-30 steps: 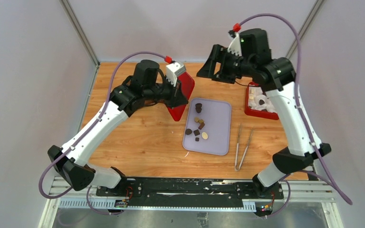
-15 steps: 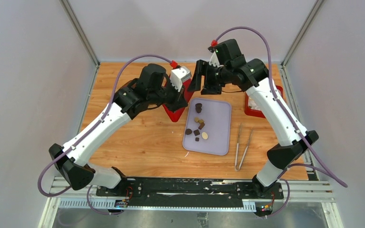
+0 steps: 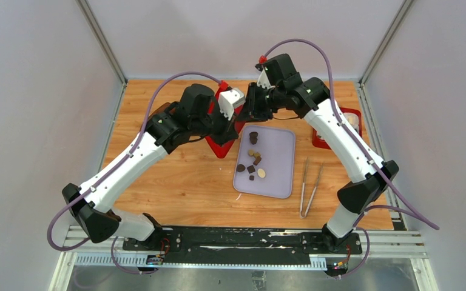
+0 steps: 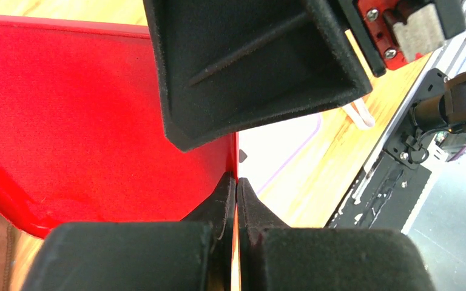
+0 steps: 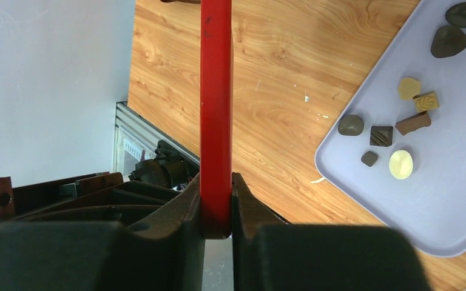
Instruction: Pack the chocolate
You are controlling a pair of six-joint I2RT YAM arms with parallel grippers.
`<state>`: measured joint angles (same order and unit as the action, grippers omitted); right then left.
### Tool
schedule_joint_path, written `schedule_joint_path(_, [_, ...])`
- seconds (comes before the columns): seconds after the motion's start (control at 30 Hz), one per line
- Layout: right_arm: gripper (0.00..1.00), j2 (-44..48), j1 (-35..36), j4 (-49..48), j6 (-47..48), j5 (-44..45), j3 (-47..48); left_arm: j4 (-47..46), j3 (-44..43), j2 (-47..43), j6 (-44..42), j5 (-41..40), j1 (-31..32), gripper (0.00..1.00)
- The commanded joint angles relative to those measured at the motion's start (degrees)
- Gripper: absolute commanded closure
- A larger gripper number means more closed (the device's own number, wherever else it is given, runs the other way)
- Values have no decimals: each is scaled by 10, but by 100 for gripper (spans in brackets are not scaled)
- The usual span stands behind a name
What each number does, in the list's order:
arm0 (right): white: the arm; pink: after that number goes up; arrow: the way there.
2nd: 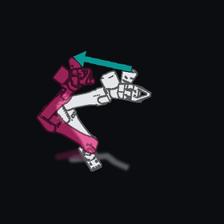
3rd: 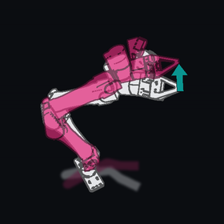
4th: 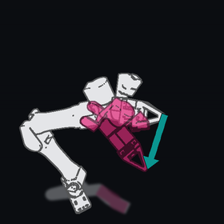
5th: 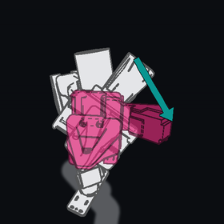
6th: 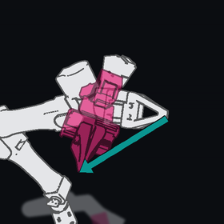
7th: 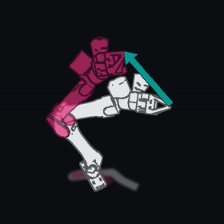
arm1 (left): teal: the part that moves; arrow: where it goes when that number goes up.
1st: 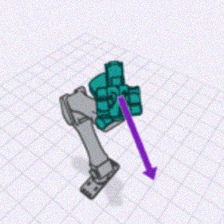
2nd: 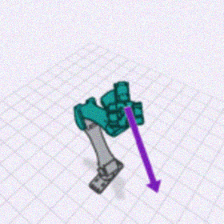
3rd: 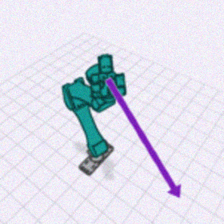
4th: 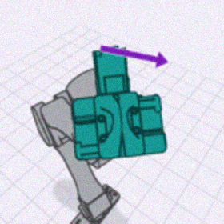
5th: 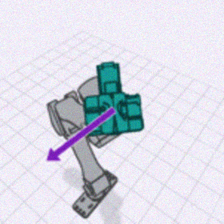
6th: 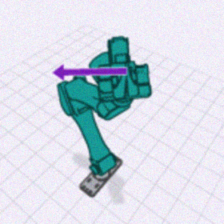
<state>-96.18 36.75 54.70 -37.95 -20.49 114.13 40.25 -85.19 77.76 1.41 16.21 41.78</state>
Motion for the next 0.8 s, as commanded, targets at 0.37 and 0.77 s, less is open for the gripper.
schedule_joint_path(0.37, [100, 51, -33, -23, -10, 32, -73, -22, -17, -41, -25, -30, 7, 7])
schedule_joint_path(0.77, [100, 85, -124, 111, 110, 280, -19, 7, -78, -51, -28, -52, 5, 0])
